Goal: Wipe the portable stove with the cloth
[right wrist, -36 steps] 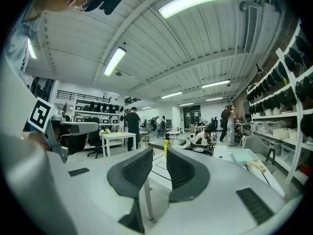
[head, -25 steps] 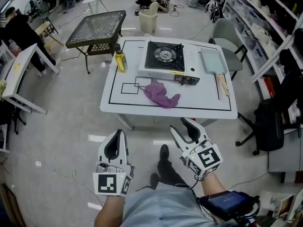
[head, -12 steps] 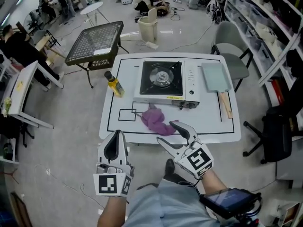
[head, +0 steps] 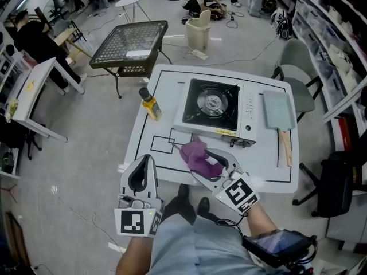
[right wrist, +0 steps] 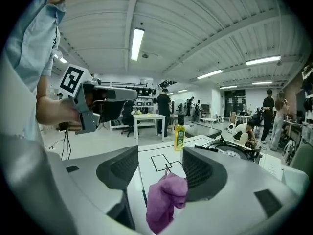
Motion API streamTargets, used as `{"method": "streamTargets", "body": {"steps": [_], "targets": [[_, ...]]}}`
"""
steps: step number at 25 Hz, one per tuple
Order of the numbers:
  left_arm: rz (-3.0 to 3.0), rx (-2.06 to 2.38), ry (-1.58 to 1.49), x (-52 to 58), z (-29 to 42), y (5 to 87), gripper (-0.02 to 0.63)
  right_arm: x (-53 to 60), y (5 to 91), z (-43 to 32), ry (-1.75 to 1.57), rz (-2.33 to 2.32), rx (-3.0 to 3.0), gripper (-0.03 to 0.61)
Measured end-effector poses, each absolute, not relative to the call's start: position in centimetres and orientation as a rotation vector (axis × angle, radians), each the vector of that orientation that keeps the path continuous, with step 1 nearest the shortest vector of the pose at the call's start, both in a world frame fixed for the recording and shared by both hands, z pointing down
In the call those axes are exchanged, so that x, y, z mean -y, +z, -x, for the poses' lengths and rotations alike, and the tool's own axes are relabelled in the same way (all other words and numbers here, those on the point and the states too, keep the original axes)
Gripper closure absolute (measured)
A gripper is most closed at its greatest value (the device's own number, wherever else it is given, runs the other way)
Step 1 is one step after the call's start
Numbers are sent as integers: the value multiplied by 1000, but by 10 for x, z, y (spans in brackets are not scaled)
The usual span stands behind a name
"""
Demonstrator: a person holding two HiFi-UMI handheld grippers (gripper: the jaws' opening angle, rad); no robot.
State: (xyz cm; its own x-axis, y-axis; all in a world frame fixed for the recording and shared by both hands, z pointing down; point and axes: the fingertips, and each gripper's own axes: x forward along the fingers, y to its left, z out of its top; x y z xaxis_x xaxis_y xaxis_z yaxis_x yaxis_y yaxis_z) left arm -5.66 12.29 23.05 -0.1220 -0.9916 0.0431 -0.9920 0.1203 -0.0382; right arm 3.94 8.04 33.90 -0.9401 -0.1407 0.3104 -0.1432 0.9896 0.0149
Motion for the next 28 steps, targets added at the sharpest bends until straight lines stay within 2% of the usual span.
{"method": "streamTargets", "body": {"steps": [15, 21, 28], "targets": [[-1940, 2148, 210, -48, 159, 365, 595, -13, 513, 16, 182, -180, 2418, 287], [-1951, 2072, 177, -29, 177, 390, 595, -19, 529, 26, 177, -102, 2354, 285], [-2038, 1900, 187, -22, 157, 409, 595, -30, 532, 18, 133, -104, 2324, 288]]}}
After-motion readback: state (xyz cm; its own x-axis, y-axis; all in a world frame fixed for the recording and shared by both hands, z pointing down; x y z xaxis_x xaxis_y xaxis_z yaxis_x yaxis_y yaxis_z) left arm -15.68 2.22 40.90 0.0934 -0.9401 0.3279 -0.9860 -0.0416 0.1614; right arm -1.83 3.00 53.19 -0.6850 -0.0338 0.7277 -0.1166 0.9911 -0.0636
